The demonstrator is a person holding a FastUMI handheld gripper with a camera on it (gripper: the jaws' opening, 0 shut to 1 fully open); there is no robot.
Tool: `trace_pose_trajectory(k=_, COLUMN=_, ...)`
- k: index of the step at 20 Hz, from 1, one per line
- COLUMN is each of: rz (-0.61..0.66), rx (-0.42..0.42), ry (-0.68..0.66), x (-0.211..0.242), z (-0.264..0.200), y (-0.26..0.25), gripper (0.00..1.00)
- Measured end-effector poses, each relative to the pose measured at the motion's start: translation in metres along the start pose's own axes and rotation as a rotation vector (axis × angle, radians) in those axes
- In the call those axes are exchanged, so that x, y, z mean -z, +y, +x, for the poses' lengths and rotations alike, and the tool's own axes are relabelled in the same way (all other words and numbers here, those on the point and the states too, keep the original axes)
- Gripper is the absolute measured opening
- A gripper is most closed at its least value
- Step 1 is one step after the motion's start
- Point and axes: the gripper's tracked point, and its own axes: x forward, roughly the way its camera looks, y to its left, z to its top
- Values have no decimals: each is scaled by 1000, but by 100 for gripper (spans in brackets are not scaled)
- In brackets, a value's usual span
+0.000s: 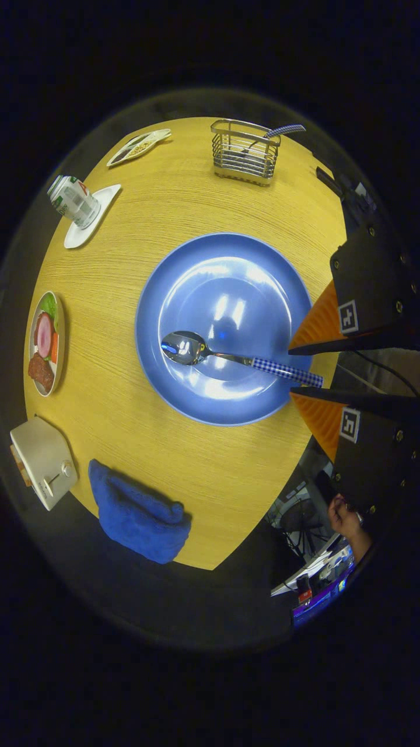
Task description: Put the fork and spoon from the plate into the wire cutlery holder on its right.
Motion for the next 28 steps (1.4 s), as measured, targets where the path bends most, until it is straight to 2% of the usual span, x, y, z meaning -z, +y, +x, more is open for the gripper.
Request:
trace_pose_trajectory(k=10, rz=34, rx=-2, ry=47, x=0, z=30, y=-6, gripper=32)
trace_pose_trajectory(k=19, rz=-48, rx=66, ry=111, x=11, z=46, y=-21, gripper=32)
trace_pose_trajectory(k=21, rz=-66, rx=80, ry=116, x=9, z=46, y=-25, gripper=12)
trace_pose_trajectory(k=24, rz=-108, rx=75, ry=108, x=6, z=44, y=-25, gripper=11)
trace_pose_trajectory(k=26, rz=-132, rx=82, ry=119, x=9, z=43, y=-27, gripper=2)
trace_pose_trajectory(k=28, rz=-145, rx=65, ry=135, x=11, z=38, y=-29, gripper=2)
